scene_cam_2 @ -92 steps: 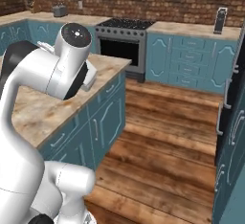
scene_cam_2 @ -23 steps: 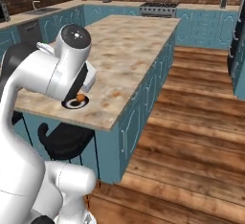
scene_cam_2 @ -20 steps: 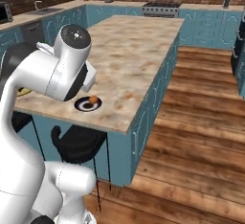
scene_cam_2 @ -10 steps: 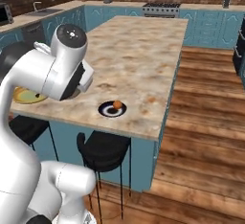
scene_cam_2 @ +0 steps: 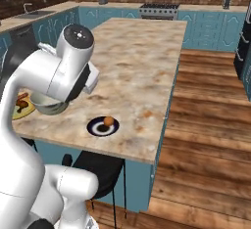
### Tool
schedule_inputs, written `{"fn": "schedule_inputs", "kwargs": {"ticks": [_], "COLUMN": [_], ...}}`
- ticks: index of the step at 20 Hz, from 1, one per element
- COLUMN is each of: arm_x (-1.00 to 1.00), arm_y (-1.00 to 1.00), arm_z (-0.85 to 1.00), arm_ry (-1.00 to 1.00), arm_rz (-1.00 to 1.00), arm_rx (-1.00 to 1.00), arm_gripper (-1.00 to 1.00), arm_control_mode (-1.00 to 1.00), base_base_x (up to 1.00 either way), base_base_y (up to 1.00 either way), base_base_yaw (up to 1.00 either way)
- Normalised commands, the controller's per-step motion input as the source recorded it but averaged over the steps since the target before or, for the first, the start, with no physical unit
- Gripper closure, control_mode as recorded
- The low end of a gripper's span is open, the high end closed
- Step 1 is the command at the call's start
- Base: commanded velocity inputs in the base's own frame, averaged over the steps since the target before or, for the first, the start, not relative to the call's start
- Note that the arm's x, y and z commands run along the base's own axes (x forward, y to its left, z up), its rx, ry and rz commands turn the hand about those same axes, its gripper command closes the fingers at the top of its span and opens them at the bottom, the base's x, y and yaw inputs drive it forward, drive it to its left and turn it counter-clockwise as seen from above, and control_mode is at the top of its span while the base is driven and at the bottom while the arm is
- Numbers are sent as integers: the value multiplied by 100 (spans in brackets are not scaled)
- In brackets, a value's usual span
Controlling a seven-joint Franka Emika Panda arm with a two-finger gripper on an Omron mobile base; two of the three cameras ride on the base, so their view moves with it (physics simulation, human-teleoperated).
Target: Take the smaller bowl and place it next to the appetizer plate on the dining counter , and place the larger bowl next to the plate with cooked food.
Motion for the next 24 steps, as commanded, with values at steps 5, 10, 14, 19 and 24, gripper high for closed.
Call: {"fn": "schedule_inputs", "kwargs": {"ticks": [5, 10, 14, 19, 24], "arm_x": [2, -2, 8, -1, 12], "arm_y": [-41, -100, -84, -28, 0], "arm_z": [-29, -74, -41, -33, -45], "arm_ry": [15, 47, 22, 7, -6], "arm_rz": [-7, -19, -15, -9, -1], "arm_rx": [0, 10, 37, 33, -2], "arm_gripper": [100, 100, 100, 100, 100], "arm_control_mode": [-100, -100, -100, -100, -100], "base_base_x": [17, 0, 0, 0, 0], "base_base_y": [-19, 0, 0, 0, 0], "base_base_yaw": [-3, 0, 0, 0, 0]}}
